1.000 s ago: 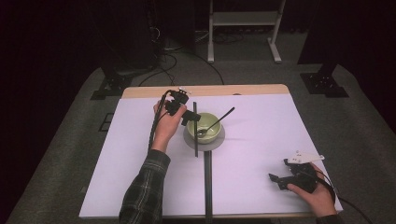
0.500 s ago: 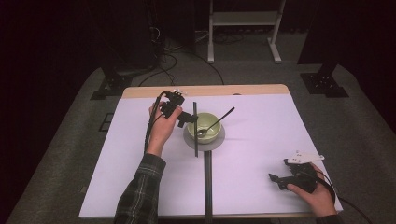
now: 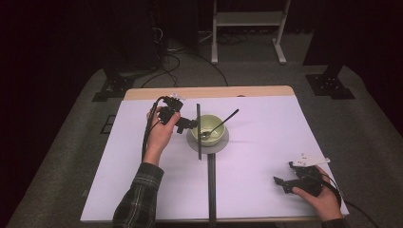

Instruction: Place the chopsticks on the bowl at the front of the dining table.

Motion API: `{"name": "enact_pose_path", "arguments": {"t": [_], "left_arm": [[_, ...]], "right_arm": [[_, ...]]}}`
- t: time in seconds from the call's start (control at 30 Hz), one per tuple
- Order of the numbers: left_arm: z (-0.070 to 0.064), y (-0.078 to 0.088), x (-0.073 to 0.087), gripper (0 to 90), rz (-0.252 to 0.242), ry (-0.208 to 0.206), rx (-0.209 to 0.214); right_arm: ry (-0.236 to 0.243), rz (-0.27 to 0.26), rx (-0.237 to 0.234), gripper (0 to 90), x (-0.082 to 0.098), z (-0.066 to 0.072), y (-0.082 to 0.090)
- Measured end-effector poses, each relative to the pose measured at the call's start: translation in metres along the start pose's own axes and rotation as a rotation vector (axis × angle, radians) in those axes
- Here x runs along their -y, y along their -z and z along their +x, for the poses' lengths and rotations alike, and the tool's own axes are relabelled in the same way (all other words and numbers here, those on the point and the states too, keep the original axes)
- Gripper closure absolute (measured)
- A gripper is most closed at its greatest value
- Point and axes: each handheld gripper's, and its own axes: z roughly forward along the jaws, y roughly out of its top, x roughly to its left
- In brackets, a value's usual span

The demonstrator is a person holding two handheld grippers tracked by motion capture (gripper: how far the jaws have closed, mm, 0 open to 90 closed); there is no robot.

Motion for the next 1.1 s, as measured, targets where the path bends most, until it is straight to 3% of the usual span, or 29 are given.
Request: {"name": "enact_pose_path", "arguments": {"t": [1.1], "left_arm": [[0.003,0.036,0.05,8.0,-0.054,0.011,0.003]], "right_arm": [[0.0,-0.002,0.001,12.1,0.0,0.0,0.0]]}}
